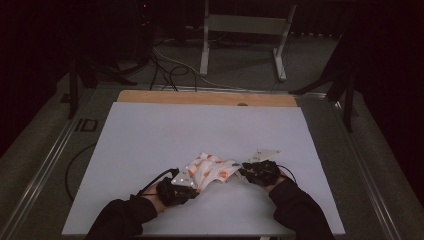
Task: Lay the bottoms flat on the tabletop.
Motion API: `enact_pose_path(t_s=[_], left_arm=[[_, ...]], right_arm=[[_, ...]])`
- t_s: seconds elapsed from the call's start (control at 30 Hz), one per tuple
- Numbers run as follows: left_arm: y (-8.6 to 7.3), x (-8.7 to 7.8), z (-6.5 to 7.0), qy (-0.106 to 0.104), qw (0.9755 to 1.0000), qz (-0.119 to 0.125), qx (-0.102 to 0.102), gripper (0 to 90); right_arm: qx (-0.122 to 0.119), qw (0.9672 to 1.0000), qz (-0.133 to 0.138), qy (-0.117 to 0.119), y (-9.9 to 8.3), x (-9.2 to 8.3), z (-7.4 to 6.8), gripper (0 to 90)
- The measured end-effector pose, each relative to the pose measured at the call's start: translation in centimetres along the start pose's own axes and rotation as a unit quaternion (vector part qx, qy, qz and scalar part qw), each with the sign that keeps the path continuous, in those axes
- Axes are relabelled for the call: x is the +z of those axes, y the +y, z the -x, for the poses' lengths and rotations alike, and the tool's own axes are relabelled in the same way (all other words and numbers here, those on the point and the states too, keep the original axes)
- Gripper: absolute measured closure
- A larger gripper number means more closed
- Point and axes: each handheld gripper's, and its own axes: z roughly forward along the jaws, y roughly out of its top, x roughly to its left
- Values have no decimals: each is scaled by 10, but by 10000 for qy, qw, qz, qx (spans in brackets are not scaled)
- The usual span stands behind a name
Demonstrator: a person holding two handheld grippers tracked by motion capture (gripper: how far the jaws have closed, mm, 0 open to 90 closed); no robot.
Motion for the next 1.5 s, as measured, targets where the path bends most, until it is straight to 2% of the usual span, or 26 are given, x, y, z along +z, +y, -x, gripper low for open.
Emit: enact_pose_path(t_s=[0.07, 0.13, 0.17, 0.23, 0.27, 0.37, 0.43, 0.53, 0.63, 0.73, 0.8, 0.87, 0.9, 1.0, 1.07, 1.1, 1.13, 1.3, 1.4, 1.5], left_arm=[[1, 0, 6, -129, 9999, -16, 22, 879], [3, -2, 12, -296, 9995, -11, 84, 861], [4, -4, 16, -316, 9993, 32, 179, 818], [7, -11, 16, -256, 9994, 166, 143, 690], [9, -15, 13, -144, 9996, 214, 111, 632], [12, -27, -1, 154, 9989, 410, -181, 575], [14, -32, -14, 374, 9978, 458, -293, 546], [17, -34, -34, 702, 9946, 470, -610, 527], [20, -26, -55, 919, 9914, 384, -845, 515], [22, -15, -72, 1080, 9879, 294, -1075, 511], [22, -7, -80, 1143, 9860, 252, -1191, 507], [22, 0, -86, 1134, 9839, 274, -1354, 506], [22, 0, -86, 1134, 9839, 274, -1354, 506], [20, 11, -92, 1136, 9821, 249, -1483, 507], [18, 17, -94, 1137, 9808, 190, -1570, 507], [18, 19, -94, 1120, 9808, 165, -1589, 507], [17, 21, -94, 1102, 9807, 166, -1608, 507], [15, 29, -96, 1039, 9813, 117, -1614, 512], [17, 30, -97, 1042, 9800, 129, -1688, 539], [19, 34, -93, 1032, 9829, 88, -1520, 596]], right_arm=[[-26, 9999, -8, -144, -1, -3, 1, 641], [64, 9997, 35, -224, -2, -6, 5, 610], [111, 9997, 40, -235, -3, -7, 6, 608], [169, 9995, 105, -265, -3, -12, 9, 594], [155, 9994, 136, -276, -4, -14, 10, 590], [226, 9991, 200, -313, -2, -19, 12, 556], [244, 9988, 276, -310, 0, -21, 14, 521], [378, 9979, 406, -347, 5, -23, 16, 472], [475, 9967, 537, -387, 10, -24, 19, 391], [632, 9953, 606, -406, 14, -21, 22, 252], [824, 9939, 666, -315, 16, -19, 24, 181], [907, 9929, 715, -284, 17, -16, 26, 127], [907, 9929, 715, -284, 17, -16, 26, 127], [1147, 9906, 656, -353, 16, -9, 30, 161], [1270, 9896, 550, -401, 13, -4, 32, 281], [1425, 9878, 503, -373, 11, -1, 33, 341], [1473, 9873, 473, -352, 9, 2, 34, 374], [1509, 9879, 127, -345, 0, 15, 32, 451], [1492, 9883, -64, -324, -3, 20, 30, 488], [1418, 9892, -200, -317, -3, 24, 27, 525]])
